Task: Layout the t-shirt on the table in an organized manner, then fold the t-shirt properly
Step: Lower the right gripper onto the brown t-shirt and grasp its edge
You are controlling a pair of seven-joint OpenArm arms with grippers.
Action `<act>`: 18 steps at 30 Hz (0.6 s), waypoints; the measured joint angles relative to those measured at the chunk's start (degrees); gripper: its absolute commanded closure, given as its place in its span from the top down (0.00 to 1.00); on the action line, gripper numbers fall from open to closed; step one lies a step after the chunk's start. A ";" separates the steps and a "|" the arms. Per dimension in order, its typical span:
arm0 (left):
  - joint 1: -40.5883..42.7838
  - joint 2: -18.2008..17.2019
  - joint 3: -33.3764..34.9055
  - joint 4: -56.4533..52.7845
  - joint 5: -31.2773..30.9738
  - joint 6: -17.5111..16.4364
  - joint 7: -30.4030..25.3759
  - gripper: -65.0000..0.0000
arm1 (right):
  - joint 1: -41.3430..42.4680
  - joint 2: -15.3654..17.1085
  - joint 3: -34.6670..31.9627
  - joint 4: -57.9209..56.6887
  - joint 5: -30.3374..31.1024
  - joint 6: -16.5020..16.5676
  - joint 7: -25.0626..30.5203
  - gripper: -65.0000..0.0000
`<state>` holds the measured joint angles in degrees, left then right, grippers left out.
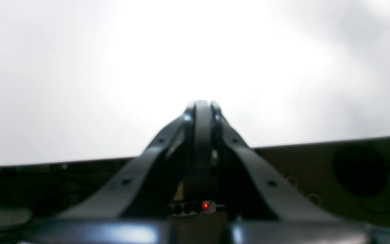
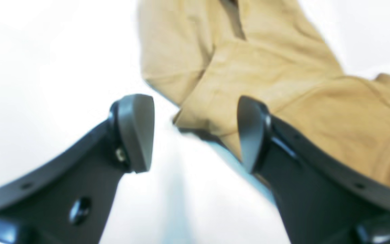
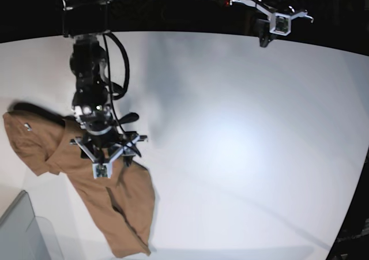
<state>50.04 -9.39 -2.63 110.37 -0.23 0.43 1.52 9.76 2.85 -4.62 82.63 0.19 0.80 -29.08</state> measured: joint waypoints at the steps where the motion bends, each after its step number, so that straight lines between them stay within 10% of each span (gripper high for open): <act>1: -0.48 0.02 0.00 0.00 0.02 0.11 -0.02 0.01 | 1.49 0.00 0.00 -3.39 -0.22 -0.20 1.51 0.60; 14: -0.79 0.02 -0.17 0.00 0.00 0.00 -0.04 0.01 | 6.25 0.63 0.07 -22.99 -0.15 -0.20 15.74 0.58; 18: -2.14 0.04 -0.17 0.00 0.00 0.00 -0.07 0.01 | 5.73 0.63 0.07 -24.37 -0.15 -0.17 17.59 0.28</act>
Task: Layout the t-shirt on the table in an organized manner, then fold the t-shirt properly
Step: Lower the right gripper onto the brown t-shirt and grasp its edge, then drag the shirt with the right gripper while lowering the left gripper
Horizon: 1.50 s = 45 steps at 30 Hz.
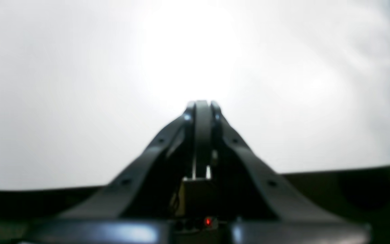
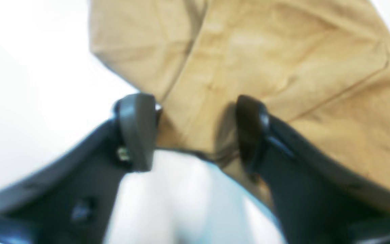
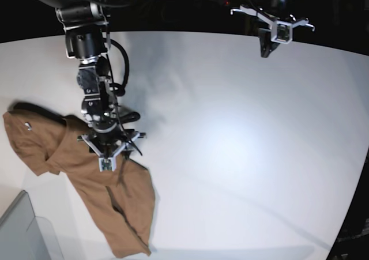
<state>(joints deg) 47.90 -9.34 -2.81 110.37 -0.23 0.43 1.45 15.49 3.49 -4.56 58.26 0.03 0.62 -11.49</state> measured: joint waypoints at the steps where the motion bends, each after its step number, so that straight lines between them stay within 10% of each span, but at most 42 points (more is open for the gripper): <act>1: 0.04 -0.02 0.00 0.00 0.02 0.00 0.02 0.01 | 0.04 -0.02 0.20 0.00 -0.15 -0.02 -0.04 0.17; 3: 0.24 0.00 0.00 0.00 0.02 0.00 0.04 0.01 | 0.04 0.00 0.42 0.35 -0.09 -0.02 0.00 0.00; 15: -1.99 2.05 -0.07 2.25 0.02 0.04 -0.50 0.01 | -15.56 -3.82 -0.31 34.77 -0.13 -0.33 0.07 0.00; 25: -3.65 2.67 -3.56 4.28 0.00 -0.44 0.02 0.01 | -29.81 -5.27 -25.31 45.07 0.15 -0.04 -0.98 0.00; 36: -3.61 2.82 -14.05 3.85 0.02 -0.48 0.02 0.03 | -29.31 -2.89 -28.74 40.54 -0.22 -0.24 -6.27 0.43; 45: -3.45 2.64 -20.13 3.85 -17.46 -0.17 0.04 0.37 | -30.91 1.95 -20.81 52.04 -0.02 -0.22 -5.55 0.51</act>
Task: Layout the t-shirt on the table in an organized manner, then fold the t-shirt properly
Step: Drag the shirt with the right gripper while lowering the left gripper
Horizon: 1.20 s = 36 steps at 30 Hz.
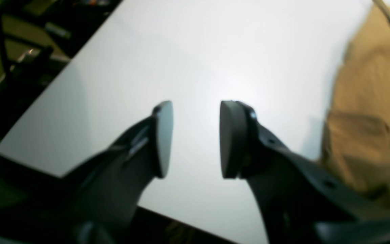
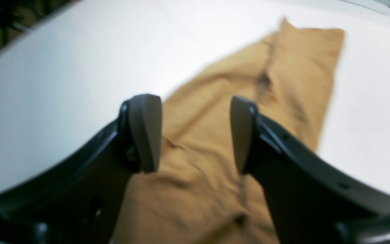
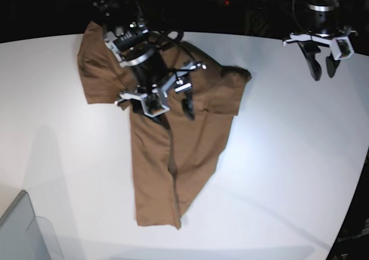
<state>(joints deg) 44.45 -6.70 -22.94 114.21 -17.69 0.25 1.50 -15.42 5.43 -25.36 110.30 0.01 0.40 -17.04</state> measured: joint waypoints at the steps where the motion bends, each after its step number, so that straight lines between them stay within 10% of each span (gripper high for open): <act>1: -0.02 -0.13 -0.79 0.00 -2.21 0.17 -0.04 0.37 | -0.15 0.22 1.95 0.00 0.02 -0.02 -0.44 0.51; 16: -5.90 -2.80 10.84 -1.27 -6.62 0.44 0.35 0.37 | -4.85 0.17 11.80 -5.33 0.09 0.00 -0.26 0.51; 26: -20.74 -1.99 13.94 -2.34 -7.08 0.35 23.08 0.37 | -6.86 0.11 11.58 -5.75 0.09 0.00 0.13 0.51; 36: -34.60 2.34 14.05 -15.13 -6.47 0.26 31.41 0.37 | -6.75 0.37 12.02 -5.75 0.07 0.00 0.13 0.51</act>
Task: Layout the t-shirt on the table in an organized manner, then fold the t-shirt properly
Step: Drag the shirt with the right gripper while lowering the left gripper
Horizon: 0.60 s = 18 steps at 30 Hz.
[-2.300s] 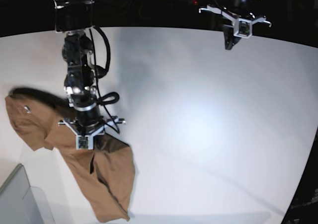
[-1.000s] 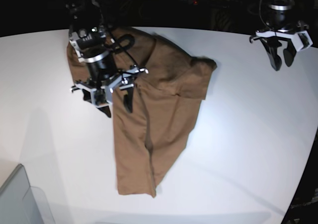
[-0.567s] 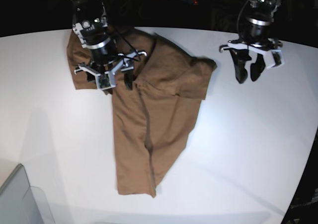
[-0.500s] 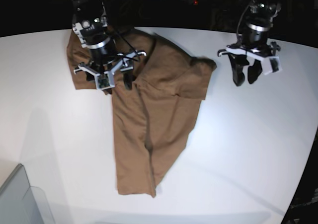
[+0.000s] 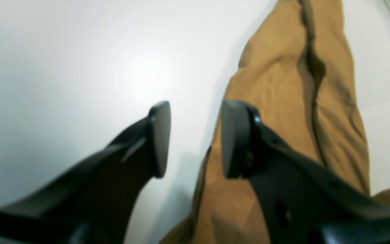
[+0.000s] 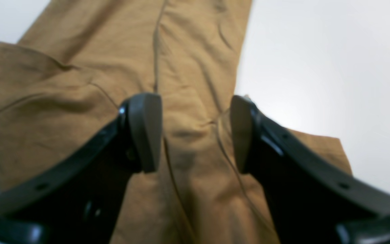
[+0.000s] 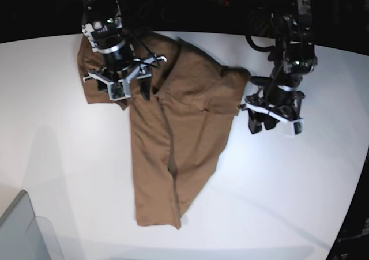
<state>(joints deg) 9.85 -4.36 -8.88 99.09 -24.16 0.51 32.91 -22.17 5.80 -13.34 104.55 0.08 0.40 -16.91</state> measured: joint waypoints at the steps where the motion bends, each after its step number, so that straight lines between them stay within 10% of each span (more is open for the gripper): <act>1: -1.07 0.13 0.90 -1.25 0.31 0.17 -0.15 0.37 | 0.11 -0.11 0.00 0.00 0.00 0.00 -0.02 0.51; 18: -14.97 0.39 7.89 -27.08 -0.11 -0.52 -3.39 0.28 | 10.80 -0.42 -5.92 -8.31 0.00 0.20 0.61 0.51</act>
<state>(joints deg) -5.13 -3.97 -0.99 72.01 -24.27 -0.01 29.52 -11.38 5.39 -19.27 96.25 0.08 0.60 -16.29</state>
